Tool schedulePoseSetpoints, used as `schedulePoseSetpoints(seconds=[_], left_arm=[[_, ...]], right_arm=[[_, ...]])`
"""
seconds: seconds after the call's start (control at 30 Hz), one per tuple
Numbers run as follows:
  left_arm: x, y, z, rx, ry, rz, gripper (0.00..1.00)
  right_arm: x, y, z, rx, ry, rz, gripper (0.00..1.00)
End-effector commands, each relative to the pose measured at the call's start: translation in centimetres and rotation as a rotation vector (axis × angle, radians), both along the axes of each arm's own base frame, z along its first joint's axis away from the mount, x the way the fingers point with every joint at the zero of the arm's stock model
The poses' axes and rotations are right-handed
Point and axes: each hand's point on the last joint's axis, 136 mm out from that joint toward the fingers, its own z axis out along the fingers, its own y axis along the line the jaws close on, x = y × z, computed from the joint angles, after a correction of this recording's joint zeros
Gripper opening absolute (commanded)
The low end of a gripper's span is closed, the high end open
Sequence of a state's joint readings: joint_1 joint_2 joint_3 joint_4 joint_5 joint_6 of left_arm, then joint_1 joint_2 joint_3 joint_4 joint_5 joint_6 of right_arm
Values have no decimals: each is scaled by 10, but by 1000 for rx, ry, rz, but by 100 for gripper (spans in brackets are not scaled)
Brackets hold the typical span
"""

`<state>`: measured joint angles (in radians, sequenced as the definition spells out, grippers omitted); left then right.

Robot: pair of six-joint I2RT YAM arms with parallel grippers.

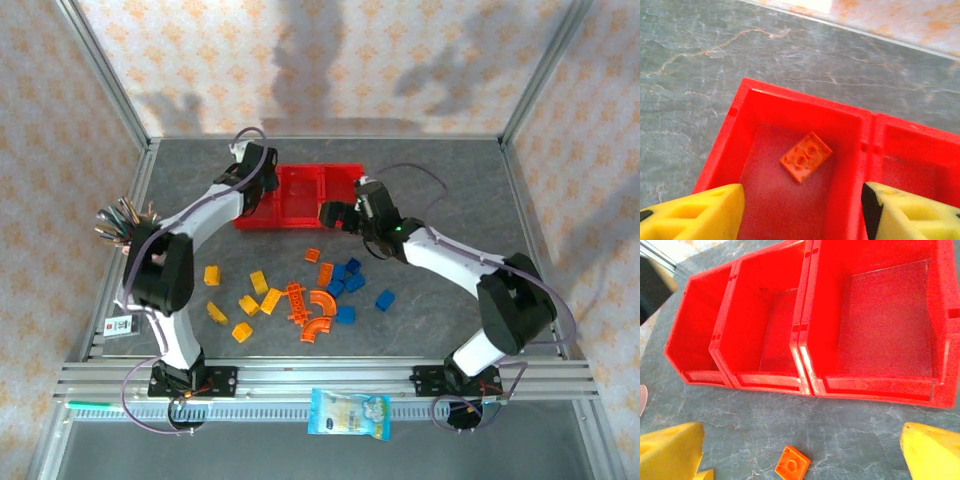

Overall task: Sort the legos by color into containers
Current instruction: Pick up the lego from the center of the table.

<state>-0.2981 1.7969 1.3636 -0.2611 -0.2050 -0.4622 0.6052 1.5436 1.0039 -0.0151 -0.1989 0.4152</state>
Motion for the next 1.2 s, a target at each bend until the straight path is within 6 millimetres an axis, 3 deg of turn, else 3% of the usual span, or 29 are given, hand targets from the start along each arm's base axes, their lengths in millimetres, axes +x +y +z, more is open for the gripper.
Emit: schedulePoseSetpoints(seconds=[0.0,0.27,0.47,0.83,1.17], left_arm=[[-26,-29,4,-100,3,-98,66],[-95,-103,-16,-136,76,-297,69],[-126,-140,-38,-123,147,-380,69],[-139,-159,-91,-21,291,-439,69],[-134,-162,-119,38,347,-448,68]], right_arm=[[-16,-13,-14,-21,43,11,100],[-45,-27,-33,-2,112,19,100],[-58,-41,-49,-5,154,-7,100],[-59,-54,-51,-7,139,-15,100],[-58,-55,-54,-16,145,-15,100]])
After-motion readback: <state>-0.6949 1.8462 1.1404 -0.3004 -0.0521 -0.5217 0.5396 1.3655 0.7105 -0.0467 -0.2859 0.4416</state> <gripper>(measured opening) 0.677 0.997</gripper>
